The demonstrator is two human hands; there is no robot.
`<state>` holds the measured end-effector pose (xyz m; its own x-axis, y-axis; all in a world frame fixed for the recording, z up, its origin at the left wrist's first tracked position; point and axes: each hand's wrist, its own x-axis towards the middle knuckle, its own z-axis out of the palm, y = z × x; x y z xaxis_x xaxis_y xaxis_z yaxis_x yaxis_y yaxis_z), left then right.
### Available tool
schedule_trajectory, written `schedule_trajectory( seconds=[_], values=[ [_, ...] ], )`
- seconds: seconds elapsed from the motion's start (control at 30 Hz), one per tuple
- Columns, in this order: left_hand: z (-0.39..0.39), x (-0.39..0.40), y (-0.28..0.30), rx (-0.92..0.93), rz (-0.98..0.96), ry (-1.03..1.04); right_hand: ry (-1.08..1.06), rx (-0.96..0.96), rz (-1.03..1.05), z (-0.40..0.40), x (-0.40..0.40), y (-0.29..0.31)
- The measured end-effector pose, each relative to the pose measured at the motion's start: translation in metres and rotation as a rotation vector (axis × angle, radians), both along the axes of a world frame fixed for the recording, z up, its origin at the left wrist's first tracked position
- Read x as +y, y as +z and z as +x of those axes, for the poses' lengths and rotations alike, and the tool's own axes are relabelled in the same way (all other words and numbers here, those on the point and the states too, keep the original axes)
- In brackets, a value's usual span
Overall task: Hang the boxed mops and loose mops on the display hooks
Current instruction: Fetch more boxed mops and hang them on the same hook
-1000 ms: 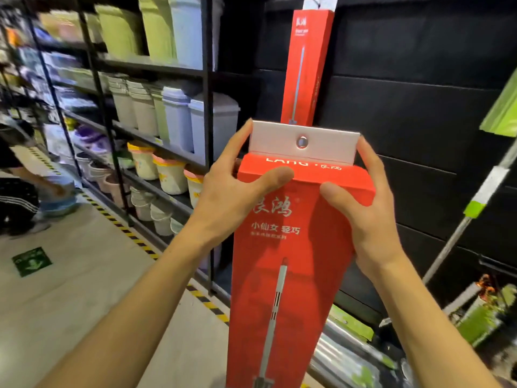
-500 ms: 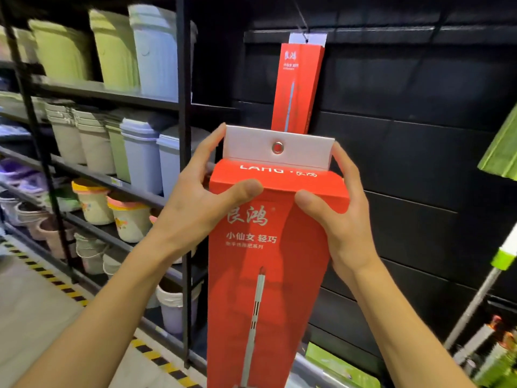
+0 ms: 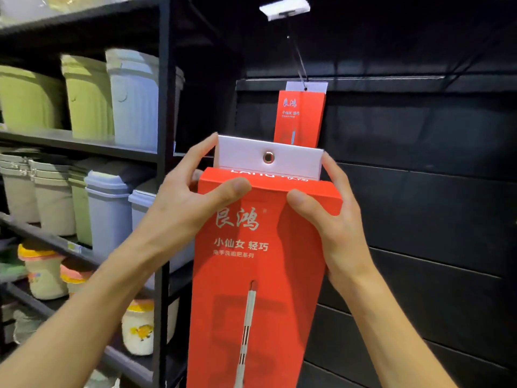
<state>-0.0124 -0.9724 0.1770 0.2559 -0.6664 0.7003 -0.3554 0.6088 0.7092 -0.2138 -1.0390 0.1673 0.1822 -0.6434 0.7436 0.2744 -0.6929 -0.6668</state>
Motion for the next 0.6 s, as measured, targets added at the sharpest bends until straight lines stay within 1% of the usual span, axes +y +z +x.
schedule_trajectory(
  seconds=[0.17, 0.33, 0.47, 0.6],
  values=[
    [0.024, -0.050, 0.028, 0.001, -0.051, -0.045, 0.018, -0.034, -0.046, 0.024, -0.045, 0.027],
    [0.040, -0.095, 0.047, 0.038, -0.124, -0.114, 0.006, -0.008, -0.084, 0.037, -0.080, 0.050],
    [0.054, -0.136, 0.068, 0.039, -0.131, -0.218, -0.054, 0.003, -0.132, 0.049, -0.106, 0.072],
    [0.071, -0.179, 0.090, 0.033, -0.193, -0.303, -0.140, -0.006, -0.183, 0.068, -0.130, 0.093]
  ],
)
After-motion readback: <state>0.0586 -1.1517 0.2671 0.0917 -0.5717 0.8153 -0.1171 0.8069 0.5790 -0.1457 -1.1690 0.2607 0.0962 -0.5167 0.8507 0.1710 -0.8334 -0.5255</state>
